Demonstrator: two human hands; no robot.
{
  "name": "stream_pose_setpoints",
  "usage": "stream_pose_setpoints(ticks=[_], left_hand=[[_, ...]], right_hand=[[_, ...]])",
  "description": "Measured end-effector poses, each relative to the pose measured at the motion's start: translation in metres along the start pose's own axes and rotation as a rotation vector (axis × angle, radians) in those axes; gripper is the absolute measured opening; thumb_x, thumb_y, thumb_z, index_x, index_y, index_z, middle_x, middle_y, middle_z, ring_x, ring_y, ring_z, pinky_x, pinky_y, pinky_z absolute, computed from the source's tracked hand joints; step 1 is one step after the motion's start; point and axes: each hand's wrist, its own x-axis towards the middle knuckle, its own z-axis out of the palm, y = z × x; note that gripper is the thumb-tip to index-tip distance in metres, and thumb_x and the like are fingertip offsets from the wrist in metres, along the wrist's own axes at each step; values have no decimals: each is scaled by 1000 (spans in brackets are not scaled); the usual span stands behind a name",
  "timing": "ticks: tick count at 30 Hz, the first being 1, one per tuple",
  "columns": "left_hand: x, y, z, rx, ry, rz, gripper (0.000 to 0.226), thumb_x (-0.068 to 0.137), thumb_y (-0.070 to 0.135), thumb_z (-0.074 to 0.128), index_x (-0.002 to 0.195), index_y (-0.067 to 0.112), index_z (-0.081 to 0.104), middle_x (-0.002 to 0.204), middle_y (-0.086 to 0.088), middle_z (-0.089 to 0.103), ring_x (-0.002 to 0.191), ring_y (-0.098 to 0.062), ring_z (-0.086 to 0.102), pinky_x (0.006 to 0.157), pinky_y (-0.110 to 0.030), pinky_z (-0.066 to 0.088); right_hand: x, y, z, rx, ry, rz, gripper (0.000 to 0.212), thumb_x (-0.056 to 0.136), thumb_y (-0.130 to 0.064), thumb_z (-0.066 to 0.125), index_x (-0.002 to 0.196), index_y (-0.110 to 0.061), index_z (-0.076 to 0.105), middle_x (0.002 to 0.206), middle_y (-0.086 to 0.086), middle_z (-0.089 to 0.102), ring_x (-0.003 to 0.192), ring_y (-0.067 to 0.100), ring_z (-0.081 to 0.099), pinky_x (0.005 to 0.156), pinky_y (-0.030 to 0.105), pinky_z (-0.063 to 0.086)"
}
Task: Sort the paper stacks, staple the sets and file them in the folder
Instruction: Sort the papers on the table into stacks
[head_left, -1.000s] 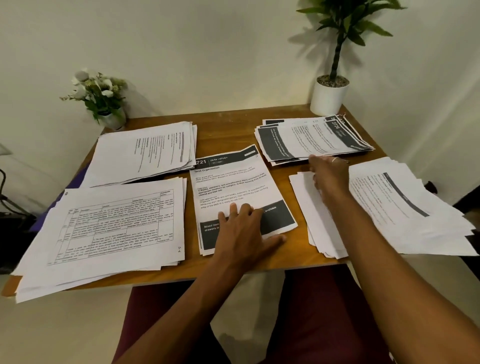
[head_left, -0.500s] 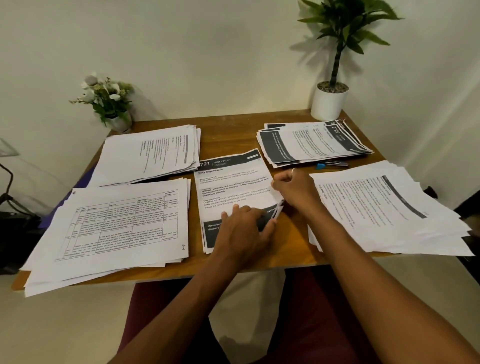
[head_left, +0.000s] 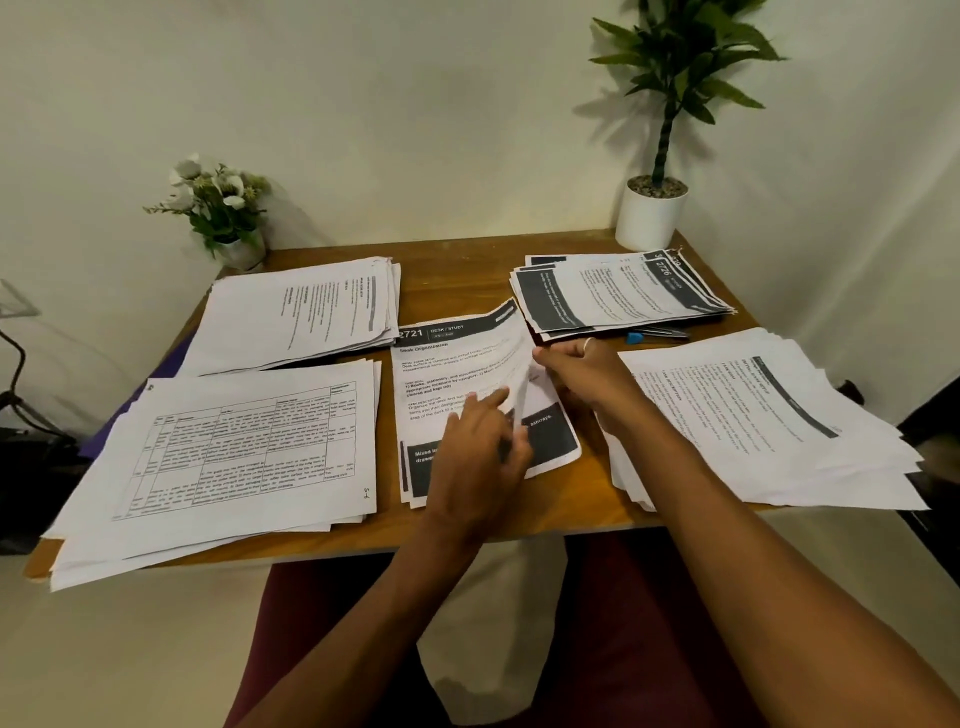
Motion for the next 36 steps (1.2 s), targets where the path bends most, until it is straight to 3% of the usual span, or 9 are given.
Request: stream_pose_setpoints(ticks=[2,4,9,15,19,22,25,31,36], left_hand=[[-5,0,6,68,-7,124,18,97,26,62,84,13,63,142,-13,59,136,-44,49,107,-60,44],[-11,3,8,81,-20,239,21,99,29,56,90,13,66,143,-12,59,136,-43,49,110,-60,39],[-25,-6,13,131,-6,510,19,101,35,59,102,17,67,146,-8,56,143,-32,44,118,-52,34],[-22,-13,6,93,130,363,41,90,52,71,113,21,55,131,-9,55,125,-26,50,99,-54,47],[-15,-16,7,138,-164,-8,75,74,70,73,132,31,47,153,-6,39,141,-30,38,107,-60,44],[-3,-13,7,258,-358,-149,94,72,82,63,146,29,39,160,-5,35,146,-33,32,117,-58,32],[9,-8,7,366,-443,-163,89,79,82,57,147,28,39,154,-3,44,140,-32,39,114,-56,36],[11,-2,8,448,-443,-128,51,98,59,45,129,20,56,138,-8,56,126,-33,49,106,-54,43],[11,-2,4,434,-477,-126,34,106,33,43,134,16,53,146,-10,53,133,-38,46,111,-57,39]], right_hand=[[-3,-7,-4,55,-66,-1,44,90,-65,61,109,-26,67,103,-7,73,100,18,67,79,31,53],[-9,-15,-11,157,-135,-8,36,94,-64,56,98,-28,63,90,-10,71,86,13,67,70,27,52],[-3,-18,-20,-61,-146,-3,15,95,-26,69,107,-18,68,103,1,76,90,20,73,76,33,59],[11,-8,-50,397,173,20,7,92,-16,66,94,-22,65,100,-1,73,94,22,71,84,39,61],[21,5,-62,602,367,84,11,94,-16,66,104,-20,66,101,0,74,82,14,72,53,21,51],[28,10,-63,605,394,136,6,98,-12,64,99,-18,64,93,3,72,66,10,65,52,20,51],[35,12,-59,654,310,149,8,99,-5,60,101,-12,63,90,9,73,57,10,65,67,33,64],[41,13,-54,820,315,90,27,96,0,65,120,-11,58,115,6,70,97,21,74,72,25,62],[41,15,-54,772,240,72,31,93,-3,70,123,-10,66,108,6,76,92,19,77,85,32,62]])
